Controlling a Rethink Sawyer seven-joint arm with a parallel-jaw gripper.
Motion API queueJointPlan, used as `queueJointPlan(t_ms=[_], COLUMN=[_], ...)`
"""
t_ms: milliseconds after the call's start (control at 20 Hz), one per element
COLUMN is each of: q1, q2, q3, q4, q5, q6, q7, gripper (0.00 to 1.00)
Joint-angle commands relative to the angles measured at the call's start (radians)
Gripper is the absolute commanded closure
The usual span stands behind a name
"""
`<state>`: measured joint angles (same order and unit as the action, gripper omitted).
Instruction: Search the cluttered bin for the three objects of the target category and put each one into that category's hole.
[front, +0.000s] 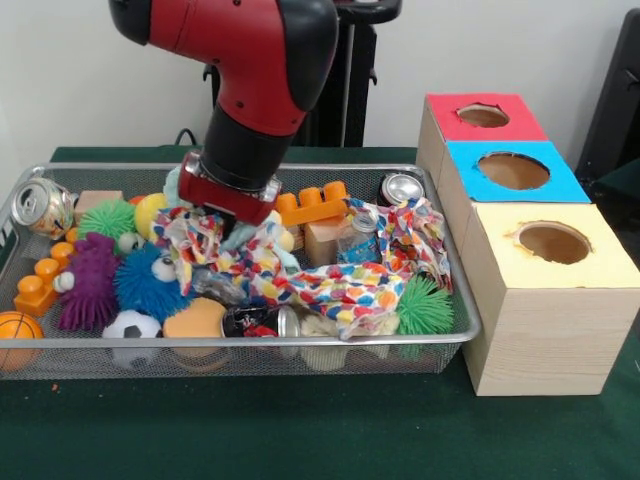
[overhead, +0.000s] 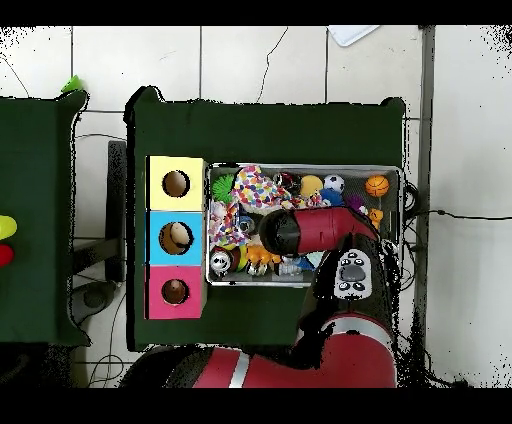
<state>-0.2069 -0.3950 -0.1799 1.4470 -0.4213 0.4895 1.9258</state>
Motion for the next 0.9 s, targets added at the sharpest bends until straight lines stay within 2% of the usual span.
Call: queueJointPlan(t_ms=[50,300,900], q1=[-0.093,-0.117,-0.142], q2=[0.058,0.041,0.036], q3=[-0.025,-0.017,0.002], q4=[0.015,0.017,0.011], q5=[-0.164,-0.208,-0.282], q6=[-0.028,-0.032,-0.039], q7=[-0.098,-0.112,-0.073], gripper=[1.00,1.00,1.00])
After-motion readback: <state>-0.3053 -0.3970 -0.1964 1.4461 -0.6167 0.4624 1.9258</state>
